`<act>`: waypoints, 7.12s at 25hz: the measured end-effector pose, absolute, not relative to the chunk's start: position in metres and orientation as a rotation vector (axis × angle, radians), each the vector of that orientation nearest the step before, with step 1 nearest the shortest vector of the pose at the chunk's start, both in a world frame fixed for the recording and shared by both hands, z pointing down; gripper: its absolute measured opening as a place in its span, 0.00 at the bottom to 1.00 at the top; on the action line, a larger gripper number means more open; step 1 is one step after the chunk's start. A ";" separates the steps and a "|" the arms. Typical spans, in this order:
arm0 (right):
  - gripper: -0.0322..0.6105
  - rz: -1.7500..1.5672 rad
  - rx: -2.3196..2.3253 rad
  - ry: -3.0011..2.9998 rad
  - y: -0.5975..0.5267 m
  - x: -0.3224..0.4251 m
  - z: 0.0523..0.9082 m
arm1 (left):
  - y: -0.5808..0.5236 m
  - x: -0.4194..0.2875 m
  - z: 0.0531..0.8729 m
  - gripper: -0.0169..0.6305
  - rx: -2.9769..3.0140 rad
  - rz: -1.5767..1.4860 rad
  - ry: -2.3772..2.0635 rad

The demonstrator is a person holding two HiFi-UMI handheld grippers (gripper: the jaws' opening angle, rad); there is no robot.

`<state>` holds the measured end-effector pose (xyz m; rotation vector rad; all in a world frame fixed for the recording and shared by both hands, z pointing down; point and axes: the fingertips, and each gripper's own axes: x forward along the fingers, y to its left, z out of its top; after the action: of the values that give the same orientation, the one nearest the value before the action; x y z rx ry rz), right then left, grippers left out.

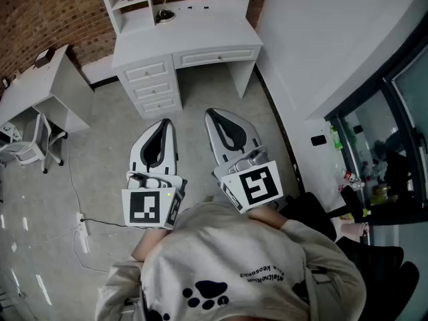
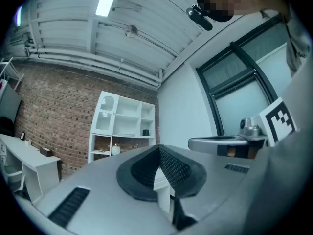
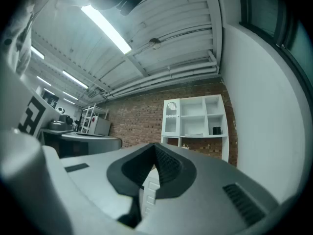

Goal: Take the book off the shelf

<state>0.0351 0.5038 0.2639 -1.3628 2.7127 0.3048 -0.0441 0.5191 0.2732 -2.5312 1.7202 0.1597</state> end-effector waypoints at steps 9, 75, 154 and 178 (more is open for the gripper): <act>0.07 0.311 -1.466 2.719 0.465 0.036 0.272 | 0.476 -0.048 0.273 0.04 -2.527 0.144 1.701; 0.07 0.208 -1.462 2.730 -0.128 -0.010 0.300 | -0.115 -0.095 0.296 0.04 -2.612 0.150 1.607; 0.40 1.829 -1.198 3.046 -0.559 -0.075 0.187 | -0.494 -0.110 0.208 0.04 -2.045 -0.442 1.158; 0.17 2.139 -1.155 3.219 -0.592 -0.092 0.212 | -0.493 -0.125 0.216 0.04 -2.065 -0.455 1.221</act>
<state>-0.0920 -0.5922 0.2125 -1.1548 3.2193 2.1392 -0.1249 -0.4928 0.2158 -2.0649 1.2208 -0.4552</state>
